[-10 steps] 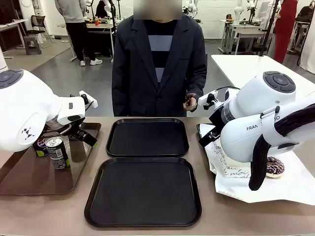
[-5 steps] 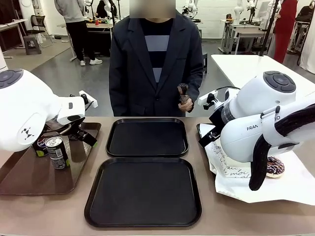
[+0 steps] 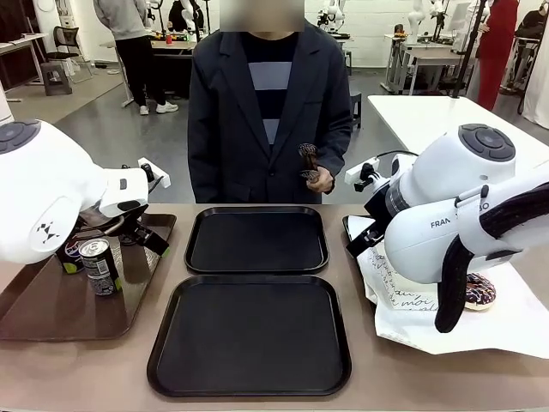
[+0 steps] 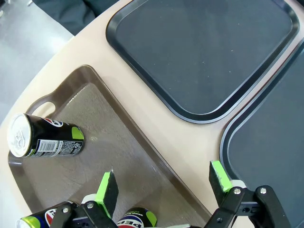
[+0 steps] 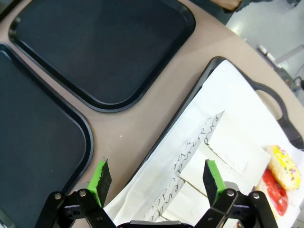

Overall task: Set up donuts and drinks on trays.
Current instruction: Pick up one Pepsi coke and place it on the Flat Tray.

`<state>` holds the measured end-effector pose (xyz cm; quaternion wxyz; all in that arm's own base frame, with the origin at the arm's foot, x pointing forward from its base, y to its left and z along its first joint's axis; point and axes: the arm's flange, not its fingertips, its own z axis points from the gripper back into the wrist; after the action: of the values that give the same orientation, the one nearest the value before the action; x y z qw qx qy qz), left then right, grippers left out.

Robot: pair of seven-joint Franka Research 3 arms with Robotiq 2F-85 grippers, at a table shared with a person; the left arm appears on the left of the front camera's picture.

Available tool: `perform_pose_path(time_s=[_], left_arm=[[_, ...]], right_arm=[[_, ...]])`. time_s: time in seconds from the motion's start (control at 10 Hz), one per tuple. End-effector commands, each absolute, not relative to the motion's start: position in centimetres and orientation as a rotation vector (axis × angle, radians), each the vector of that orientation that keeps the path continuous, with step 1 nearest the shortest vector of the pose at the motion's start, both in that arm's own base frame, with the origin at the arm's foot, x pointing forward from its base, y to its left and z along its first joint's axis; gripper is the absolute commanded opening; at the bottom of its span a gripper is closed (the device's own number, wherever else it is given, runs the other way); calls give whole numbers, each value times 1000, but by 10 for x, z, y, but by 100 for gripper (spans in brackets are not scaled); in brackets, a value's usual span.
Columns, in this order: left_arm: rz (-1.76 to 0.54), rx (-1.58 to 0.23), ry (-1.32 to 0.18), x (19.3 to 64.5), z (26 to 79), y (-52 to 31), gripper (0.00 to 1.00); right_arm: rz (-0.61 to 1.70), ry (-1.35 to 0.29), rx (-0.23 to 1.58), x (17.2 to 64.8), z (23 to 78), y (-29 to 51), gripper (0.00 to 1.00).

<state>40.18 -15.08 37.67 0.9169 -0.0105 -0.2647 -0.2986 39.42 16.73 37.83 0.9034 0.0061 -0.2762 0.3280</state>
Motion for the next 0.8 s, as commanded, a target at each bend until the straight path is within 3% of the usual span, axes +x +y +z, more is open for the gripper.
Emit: perform_pose_path(time_s=[0.0,0.2,0.4,0.5,0.6,0.7], left_arm=[[-702,27,-519,336,419,-130,100],[-784,74,-461,267,441,-101,100],[-799,55,-357,228,429,-78,100],[-810,71,-326,229,423,-73,100],[-819,212,-403,247,419,-74,100],[-788,52,-343,308,500,-113,100]], right_arm=[[796,-502,-87,334,416,159,100],[878,-465,-193,260,450,133,100],[881,-477,-188,203,454,103,100],[839,-470,-202,203,446,96,100],[772,-507,-319,225,440,95,100],[840,-462,-213,276,526,148,100]])
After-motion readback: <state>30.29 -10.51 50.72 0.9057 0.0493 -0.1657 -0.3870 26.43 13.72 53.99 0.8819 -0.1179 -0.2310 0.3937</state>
